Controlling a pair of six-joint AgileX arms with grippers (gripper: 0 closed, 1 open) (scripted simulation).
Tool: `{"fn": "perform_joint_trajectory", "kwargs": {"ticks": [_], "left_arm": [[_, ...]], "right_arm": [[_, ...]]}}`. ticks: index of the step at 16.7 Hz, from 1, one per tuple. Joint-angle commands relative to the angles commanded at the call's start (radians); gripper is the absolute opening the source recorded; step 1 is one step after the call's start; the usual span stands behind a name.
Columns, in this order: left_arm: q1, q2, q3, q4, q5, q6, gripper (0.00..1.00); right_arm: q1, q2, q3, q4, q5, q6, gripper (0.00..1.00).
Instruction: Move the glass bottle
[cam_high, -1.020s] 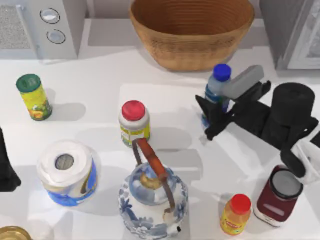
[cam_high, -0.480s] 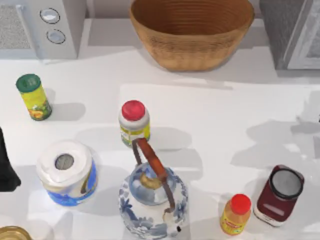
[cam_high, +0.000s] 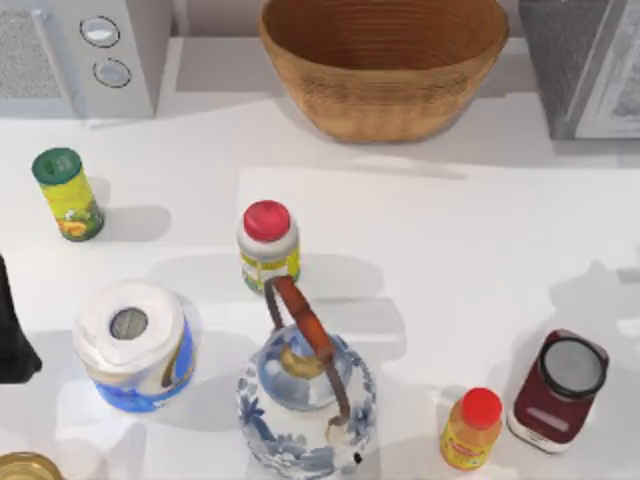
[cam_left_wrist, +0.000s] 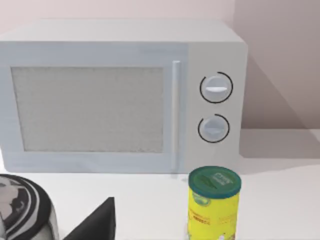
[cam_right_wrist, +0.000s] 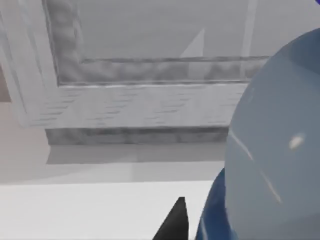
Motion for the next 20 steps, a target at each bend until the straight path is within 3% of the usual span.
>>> {"fn": "perform_joint_trajectory", "kwargs": {"ticks": [10,15,20], "left_arm": [[0.000,0.000,0.000,0.000,0.000,0.000,1.00],[0.000,0.000,0.000,0.000,0.000,0.000,1.00],[0.000,0.000,0.000,0.000,0.000,0.000,1.00]], "right_arm": [[0.025,0.324,0.165,0.146,0.034,0.004,0.00],[0.031,0.350,0.189,0.167,0.041,0.006,0.00],[0.031,0.350,0.189,0.167,0.041,0.006,0.38]]}}
